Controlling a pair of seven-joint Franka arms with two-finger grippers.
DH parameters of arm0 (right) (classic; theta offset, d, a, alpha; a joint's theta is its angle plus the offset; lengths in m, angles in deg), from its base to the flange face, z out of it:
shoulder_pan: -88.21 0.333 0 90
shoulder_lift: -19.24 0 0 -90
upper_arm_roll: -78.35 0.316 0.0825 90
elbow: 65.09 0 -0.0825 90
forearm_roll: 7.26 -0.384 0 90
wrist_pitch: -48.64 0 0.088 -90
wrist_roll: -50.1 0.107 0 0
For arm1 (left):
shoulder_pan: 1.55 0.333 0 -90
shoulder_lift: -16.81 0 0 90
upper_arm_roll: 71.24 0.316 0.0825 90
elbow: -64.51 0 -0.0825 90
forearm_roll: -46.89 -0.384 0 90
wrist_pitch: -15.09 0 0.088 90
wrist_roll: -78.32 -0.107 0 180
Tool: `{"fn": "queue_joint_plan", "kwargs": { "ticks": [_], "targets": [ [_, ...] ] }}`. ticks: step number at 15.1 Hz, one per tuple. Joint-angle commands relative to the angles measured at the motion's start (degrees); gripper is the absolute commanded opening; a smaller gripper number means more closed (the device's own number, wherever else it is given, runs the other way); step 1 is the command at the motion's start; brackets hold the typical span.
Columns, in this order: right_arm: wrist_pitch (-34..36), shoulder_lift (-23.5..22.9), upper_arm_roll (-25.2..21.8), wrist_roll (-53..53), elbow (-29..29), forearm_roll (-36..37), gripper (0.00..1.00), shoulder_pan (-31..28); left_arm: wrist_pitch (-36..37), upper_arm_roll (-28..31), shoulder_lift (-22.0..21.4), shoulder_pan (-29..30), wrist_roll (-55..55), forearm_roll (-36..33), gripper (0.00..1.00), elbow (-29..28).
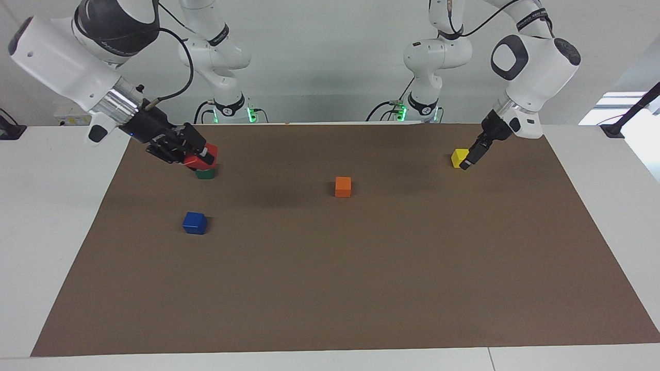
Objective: Transfer red block to right arm and stack on blue block
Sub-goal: 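Carry the red cube over the blue cube with the right gripper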
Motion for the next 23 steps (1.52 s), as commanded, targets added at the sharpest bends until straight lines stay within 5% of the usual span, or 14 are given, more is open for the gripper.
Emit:
{"fn": "queue_joint_plan", "kwargs": {
  "ticks": [1, 4, 8, 18, 23],
  "targets": [
    [-3.7, -1.4, 0.9, 0.5, 1.3, 12.8, 0.00, 1.4, 0.6, -0.5, -0.6, 2.1, -10.6, -4.7, 1.00, 0.2],
    [-6.8, -1.8, 0.9, 2.3, -0.4, 25.4, 0.00, 5.6, 3.1, -0.7, 1.5, 2.0, -14.2, -15.1, 1.00, 5.0],
    [-13.4, -2.2, 0.9, 2.6, -6.6, 32.6, 0.00, 7.4, 12.7, -0.4, 4.7, 2.5, -24.2, -16.9, 1.00, 13.2],
    [-42.6, 1.9, 0.8, 0.8, -31.1, 33.3, 0.00, 3.3, 21.8, -1.0, 16.3, 1.1, -31.4, -23.7, 1.00, 26.5],
    [-49.0, 1.7, 0.8, -2.0, -35.4, 33.3, 0.00, 0.6, 22.7, -0.6, 14.5, -0.1, -31.1, -22.8, 1.00, 24.1]
  ]
}}
